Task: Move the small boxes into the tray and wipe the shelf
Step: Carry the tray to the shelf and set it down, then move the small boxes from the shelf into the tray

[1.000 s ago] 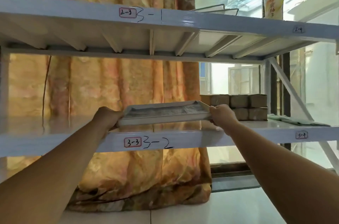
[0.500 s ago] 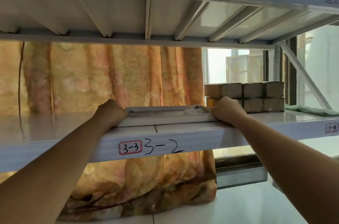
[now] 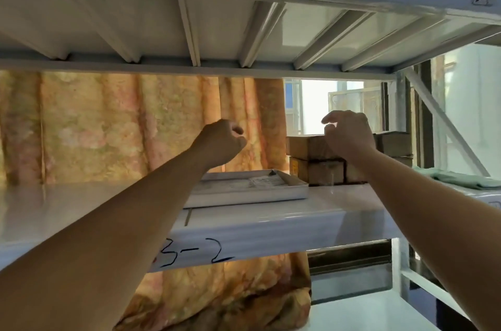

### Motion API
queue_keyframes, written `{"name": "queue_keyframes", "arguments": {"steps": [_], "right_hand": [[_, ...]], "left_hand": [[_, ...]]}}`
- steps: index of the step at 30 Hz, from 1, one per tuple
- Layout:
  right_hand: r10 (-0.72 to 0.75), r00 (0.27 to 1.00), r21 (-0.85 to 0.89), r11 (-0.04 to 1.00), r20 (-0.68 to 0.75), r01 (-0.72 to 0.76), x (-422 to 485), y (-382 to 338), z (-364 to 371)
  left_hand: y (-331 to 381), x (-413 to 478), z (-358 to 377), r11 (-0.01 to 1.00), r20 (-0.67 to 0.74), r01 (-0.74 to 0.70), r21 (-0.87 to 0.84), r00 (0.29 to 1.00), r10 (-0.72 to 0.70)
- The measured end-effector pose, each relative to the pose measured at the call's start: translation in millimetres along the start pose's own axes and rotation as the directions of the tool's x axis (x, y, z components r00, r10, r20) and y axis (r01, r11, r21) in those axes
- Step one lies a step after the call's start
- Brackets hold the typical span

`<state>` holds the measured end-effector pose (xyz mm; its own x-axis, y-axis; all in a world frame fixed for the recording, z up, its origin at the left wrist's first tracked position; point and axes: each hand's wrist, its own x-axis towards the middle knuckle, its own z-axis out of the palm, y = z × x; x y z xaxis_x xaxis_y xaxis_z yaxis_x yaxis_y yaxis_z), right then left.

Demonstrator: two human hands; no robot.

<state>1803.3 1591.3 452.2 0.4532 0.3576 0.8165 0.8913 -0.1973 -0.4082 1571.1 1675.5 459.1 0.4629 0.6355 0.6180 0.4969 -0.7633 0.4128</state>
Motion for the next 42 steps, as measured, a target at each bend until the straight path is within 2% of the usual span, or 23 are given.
{"name": "queue_keyframes", "arguments": {"steps": [3, 6, 10, 14, 17, 20, 24, 27, 29, 32, 38, 42], "right_hand": [[0.065, 0.998, -0.047, 0.997, -0.011, -0.066, 17.0, 19.8, -1.3], [0.076, 0.995, -0.085, 0.994, 0.067, -0.07, 31.6, 33.7, 3.8], [0.024, 0.993, -0.173, 0.985, 0.114, -0.004, 37.3, 50.0, 20.2], [-0.071, 0.997, -0.162, 0.984, 0.034, 0.076, 29.3, 75.2, 38.2], [-0.062, 0.997, -0.087, 0.994, 0.05, 0.067, 29.5, 81.8, 36.7], [-0.071, 0.993, -0.076, 0.994, 0.095, 0.078, 28.9, 82.4, 34.6], [-0.09, 0.985, -0.1, 0.989, 0.147, 0.105, 25.9, 88.4, 31.3], [-0.037, 0.993, -0.142, 0.988, 0.116, 0.053, 25.5, 91.9, 30.3], [-0.017, 0.99, -0.155, 0.987, 0.137, 0.038, 25.4, 92.8, 30.6], [-0.034, 0.986, -0.187, 0.98, 0.165, 0.065, 25.2, 92.0, 29.2], [-0.053, 0.994, -0.203, 0.976, 0.1, 0.073, 24.5, 91.5, 29.9], [0.011, 1.0, -0.251, 0.968, 0.018, -0.007, 23.5, 90.5, 29.3]], "left_hand": [[31.2, 21.3, 28.8, 0.995, 0.009, -0.051, -0.083, 0.999, 0.052], [59.9, 41.6, 63.2, 0.993, 0.05, -0.075, -0.094, 0.996, 0.08], [91.9, 64.6, 109.4, 0.99, 0.031, -0.131, 0.048, 0.991, 0.13], [116.7, 90.3, 137.6, 0.989, 0.006, -0.09, 0.118, 0.996, 0.09], [127.9, 112.0, 147.1, 0.979, 0.118, -0.016, 0.202, 0.993, -0.009], [135.3, 124.9, 150.2, 0.947, 0.2, -0.021, 0.319, 0.979, -0.046], [145.4, 125.5, 143.4, 0.97, 0.418, -0.037, 0.241, 0.906, -0.069], [149.9, 117.4, 132.3, 0.981, 0.545, 0.084, 0.172, 0.822, -0.166], [147.5, 114.6, 130.2, 0.971, 0.542, 0.183, 0.156, 0.805, -0.239], [140.7, 116.4, 132.1, 0.957, 0.503, 0.277, 0.081, 0.818, -0.279], [130.8, 121.4, 134.0, 0.95, 0.34, 0.306, -0.06, 0.901, -0.269], [113.4, 126.4, 129.3, 0.884, 0.244, 0.357, -0.302, 0.926, -0.29]]}}
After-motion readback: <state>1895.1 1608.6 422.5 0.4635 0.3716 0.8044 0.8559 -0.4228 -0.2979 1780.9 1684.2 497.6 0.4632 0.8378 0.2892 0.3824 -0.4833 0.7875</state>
